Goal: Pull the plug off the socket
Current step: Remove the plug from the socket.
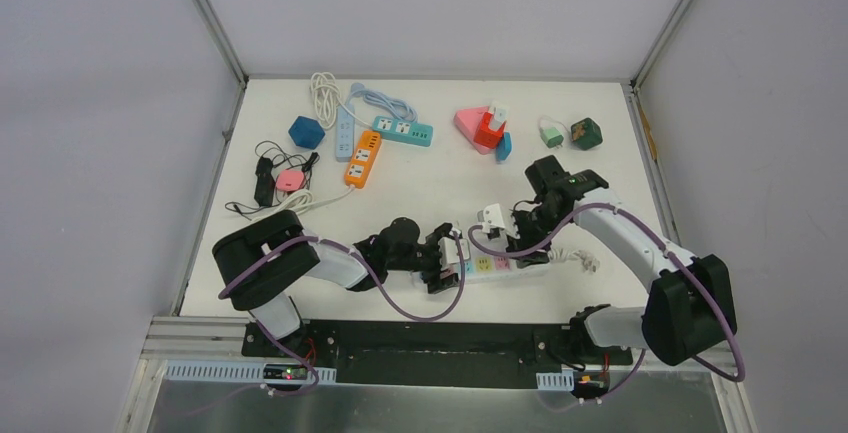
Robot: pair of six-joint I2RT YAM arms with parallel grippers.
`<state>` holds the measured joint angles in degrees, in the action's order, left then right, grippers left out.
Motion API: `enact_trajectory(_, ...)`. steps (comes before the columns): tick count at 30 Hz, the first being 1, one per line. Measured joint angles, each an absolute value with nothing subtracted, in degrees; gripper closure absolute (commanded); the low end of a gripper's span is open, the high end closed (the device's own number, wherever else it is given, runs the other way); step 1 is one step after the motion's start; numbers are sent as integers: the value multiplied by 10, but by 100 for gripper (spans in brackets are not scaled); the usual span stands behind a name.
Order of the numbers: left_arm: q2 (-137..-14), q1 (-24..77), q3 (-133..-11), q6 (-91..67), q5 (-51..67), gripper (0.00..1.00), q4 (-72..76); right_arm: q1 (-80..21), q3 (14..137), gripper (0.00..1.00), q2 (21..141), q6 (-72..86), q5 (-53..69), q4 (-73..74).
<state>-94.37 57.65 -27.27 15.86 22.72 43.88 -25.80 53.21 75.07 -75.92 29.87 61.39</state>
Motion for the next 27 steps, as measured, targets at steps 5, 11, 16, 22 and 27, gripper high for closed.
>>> enact_trajectory(5, -944, 576, -275, 158, 227, 100, 439, -223, 532, 100, 744, -762, 326, 619)
enact_trajectory(11, -944, 576, -282, 157, 227, 100, 440, -173, 532, 100, 720, -778, 370, 638)
enact_trajectory(16, -944, 576, -282, 157, 228, 100, 441, -178, 532, 100, 720, -783, 381, 640)
enact_trajectory(22, -944, 576, -282, 159, 233, 100, 433, -243, 535, 100, 736, -757, 328, 625)
enact_trajectory(27, -944, 576, -282, 158, 232, 100, 430, -251, 539, 100, 744, -746, 314, 622)
